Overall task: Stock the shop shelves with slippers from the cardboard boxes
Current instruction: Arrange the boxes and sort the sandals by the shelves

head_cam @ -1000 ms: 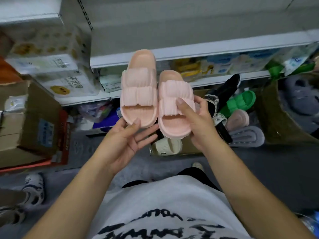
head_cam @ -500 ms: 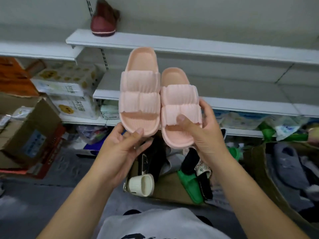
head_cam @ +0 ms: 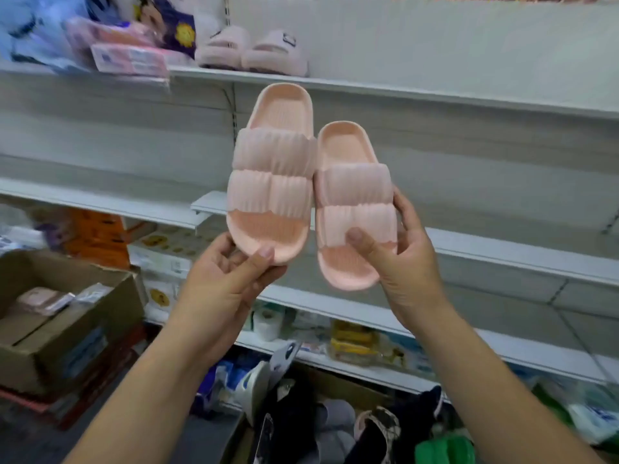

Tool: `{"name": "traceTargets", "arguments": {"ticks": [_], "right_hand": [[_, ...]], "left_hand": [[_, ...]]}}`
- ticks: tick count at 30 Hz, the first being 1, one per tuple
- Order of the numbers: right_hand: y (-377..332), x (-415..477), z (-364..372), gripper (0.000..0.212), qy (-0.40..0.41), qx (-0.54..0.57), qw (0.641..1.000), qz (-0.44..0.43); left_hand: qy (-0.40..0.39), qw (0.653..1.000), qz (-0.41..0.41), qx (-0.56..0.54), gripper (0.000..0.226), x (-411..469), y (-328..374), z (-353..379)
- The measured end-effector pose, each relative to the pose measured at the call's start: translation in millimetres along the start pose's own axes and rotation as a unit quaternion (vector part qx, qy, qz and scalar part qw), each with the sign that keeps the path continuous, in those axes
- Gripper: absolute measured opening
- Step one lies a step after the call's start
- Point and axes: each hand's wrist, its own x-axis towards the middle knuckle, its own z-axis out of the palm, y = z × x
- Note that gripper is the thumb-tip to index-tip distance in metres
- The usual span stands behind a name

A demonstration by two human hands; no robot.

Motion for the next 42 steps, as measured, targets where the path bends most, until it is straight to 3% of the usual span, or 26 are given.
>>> {"name": "traceTargets", "arguments": {"ticks": [8, 13, 20, 25, 28, 30, 34, 37, 40, 42], "right_hand": [[-56.1, 71.7, 17.5, 0.078, 0.033, 0.011, 0.997, -0.069], [-70.2, 131.0, 14.3, 0.083, 0.066, -0.050, 0.995, -0.051], [-88.6, 200.7, 4.8, 0.098, 0.140, -0.156, 0.978, -0.001], [-94.2, 234.8, -3.9, 0.129, 0.127, -0.141, 0.982, 0.014], [-97.1, 241.8, -6.3, 0.132, 0.103, -0.206, 0.973, 0.021], [-98.5, 241.7, -7.5, 0.135, 0.104, -0.308, 0.945, 0.033], [-102.3, 244.4, -7.5, 0.141, 0.090, -0.414, 0.905, 0.046], [-100.7, 258.2, -11.7, 0.125, 0.026, -0.431, 0.900, 0.060], [-104.8, 265.7, -13.2, 0.114, 0.023, -0.444, 0.895, 0.035], [-108.3, 270.1, -14.2, 0.094, 0.018, -0.435, 0.900, 0.012]], "left_hand": [[-0.052, 0.997, 0.060, 0.023, 0.043, 66.6, 68.4, 39.6], [-0.068, 0.995, 0.053, 0.043, 0.021, 124.6, 87.5, 67.4], [-0.090, 0.990, 0.030, 0.108, 0.031, 205.0, 100.5, 97.4], [-0.081, 0.981, 0.030, 0.176, 0.032, 237.2, 101.4, 107.9], [-0.101, 0.957, 0.057, 0.265, 0.032, 251.8, 98.5, 106.3], [-0.096, 0.928, 0.085, 0.350, 0.028, 259.7, 96.2, 103.6], [-0.075, 0.877, 0.143, 0.452, 0.050, 267.7, 95.4, 102.6], [-0.072, 0.835, 0.184, 0.514, 0.039, 273.6, 98.1, 104.5], [-0.068, 0.810, 0.205, 0.546, 0.061, 289.3, 101.1, 102.4], [-0.073, 0.794, 0.206, 0.567, 0.066, 298.8, 102.1, 99.7]]}}
